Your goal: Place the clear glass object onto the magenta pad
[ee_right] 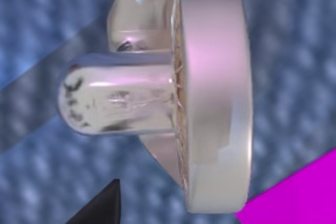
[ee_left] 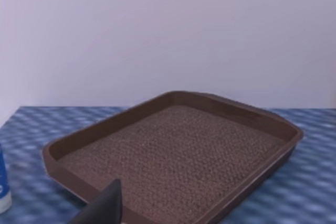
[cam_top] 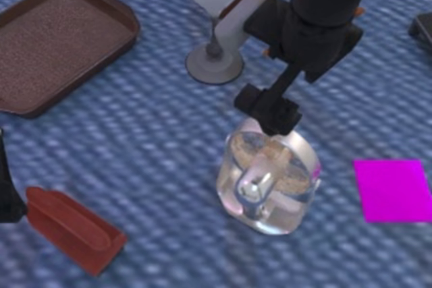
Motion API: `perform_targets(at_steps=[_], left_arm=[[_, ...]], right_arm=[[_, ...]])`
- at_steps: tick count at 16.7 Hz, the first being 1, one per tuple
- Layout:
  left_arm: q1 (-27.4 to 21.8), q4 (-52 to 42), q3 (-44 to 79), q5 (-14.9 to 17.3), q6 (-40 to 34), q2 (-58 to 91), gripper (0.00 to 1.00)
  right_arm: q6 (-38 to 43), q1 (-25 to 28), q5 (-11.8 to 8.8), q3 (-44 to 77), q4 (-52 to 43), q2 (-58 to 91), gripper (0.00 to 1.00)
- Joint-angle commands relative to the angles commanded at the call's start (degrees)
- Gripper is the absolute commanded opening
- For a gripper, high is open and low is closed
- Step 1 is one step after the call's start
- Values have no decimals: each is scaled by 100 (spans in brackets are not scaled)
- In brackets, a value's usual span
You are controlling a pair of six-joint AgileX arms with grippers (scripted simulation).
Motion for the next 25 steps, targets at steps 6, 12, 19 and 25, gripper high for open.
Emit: perform_targets(at_steps=[6, 12, 19, 25], left_arm=[[0, 0, 0, 0, 0, 0, 100], [0, 0, 0, 0, 0, 0, 100], [0, 0, 0, 0, 0, 0, 100], [0, 0, 0, 0, 0, 0, 100]], right_arm=[[-89, 207, 2, 538, -510, 598, 100], [-99, 201, 2, 282, -271, 561, 100], [-79, 219, 1, -811, 701, 460, 100], [-79, 219, 1, -811, 701, 460, 77]])
